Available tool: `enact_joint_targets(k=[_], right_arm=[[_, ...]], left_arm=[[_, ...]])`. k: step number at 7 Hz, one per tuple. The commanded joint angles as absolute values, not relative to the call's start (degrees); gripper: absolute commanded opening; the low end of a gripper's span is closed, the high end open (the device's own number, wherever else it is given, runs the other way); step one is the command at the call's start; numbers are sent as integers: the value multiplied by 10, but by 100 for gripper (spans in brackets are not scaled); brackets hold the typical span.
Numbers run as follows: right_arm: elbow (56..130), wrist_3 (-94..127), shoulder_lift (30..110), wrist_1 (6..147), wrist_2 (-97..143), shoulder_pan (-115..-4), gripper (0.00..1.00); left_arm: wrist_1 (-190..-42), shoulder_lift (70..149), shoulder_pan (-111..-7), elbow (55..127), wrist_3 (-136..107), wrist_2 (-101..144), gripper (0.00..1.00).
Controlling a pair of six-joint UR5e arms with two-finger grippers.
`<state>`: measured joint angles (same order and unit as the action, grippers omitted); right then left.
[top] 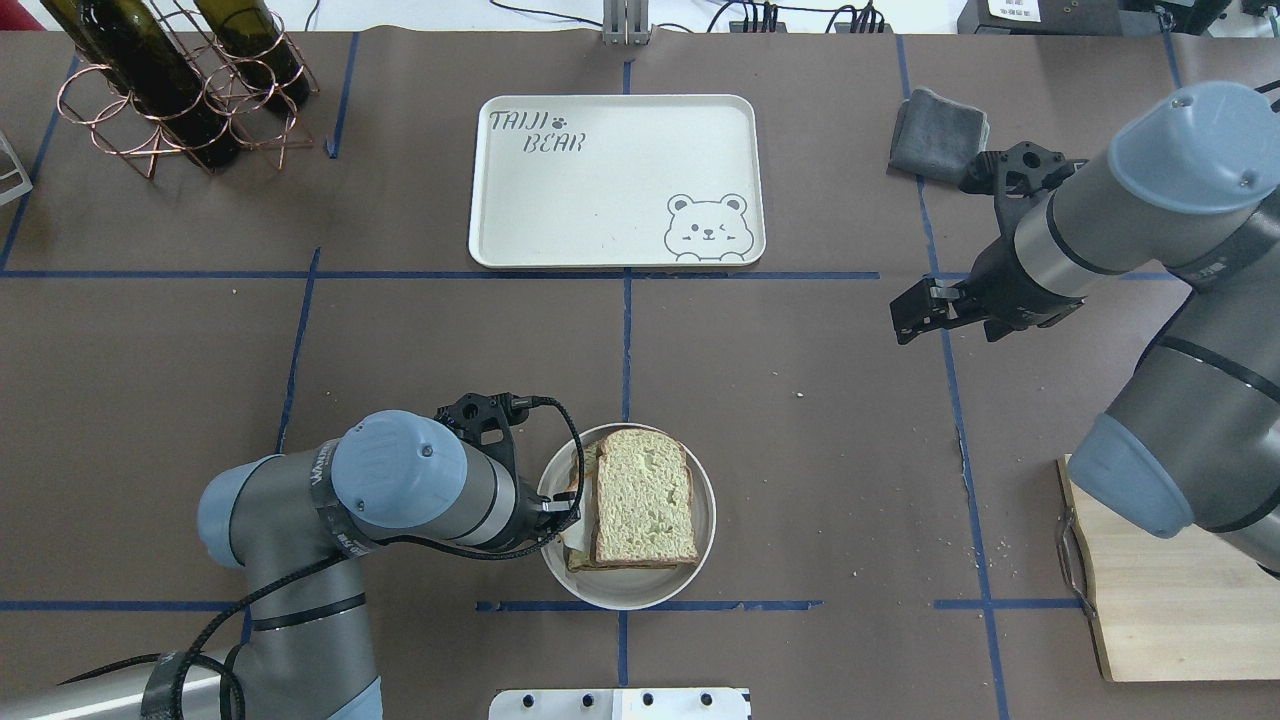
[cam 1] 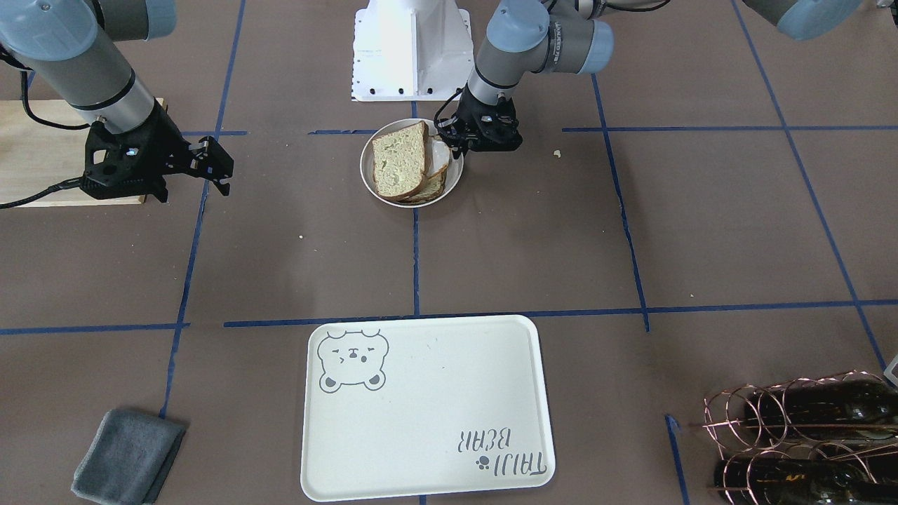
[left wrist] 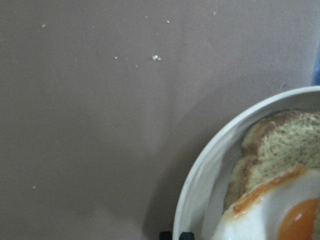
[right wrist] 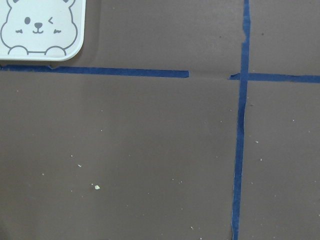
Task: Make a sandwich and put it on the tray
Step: 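Carry the plate onto the tray with the left gripper while the right arm retracts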
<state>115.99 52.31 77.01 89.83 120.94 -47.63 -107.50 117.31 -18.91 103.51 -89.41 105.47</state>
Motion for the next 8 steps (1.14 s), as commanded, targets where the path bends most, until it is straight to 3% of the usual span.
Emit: enact_joint_targets(k=[1,5,8], right_arm=[[1162,471,803,900,1210,-504,100],[1151,240,868,955,1251,-626,100],[1052,40,867,977,1293,-744,100]], left_arm=[[-1086,1174,-230,1052,-897,1079,0],[-1156,1175,-336,1038,-1022,1166,0],[-1216,1246,-394,897,-1112,1163,0]])
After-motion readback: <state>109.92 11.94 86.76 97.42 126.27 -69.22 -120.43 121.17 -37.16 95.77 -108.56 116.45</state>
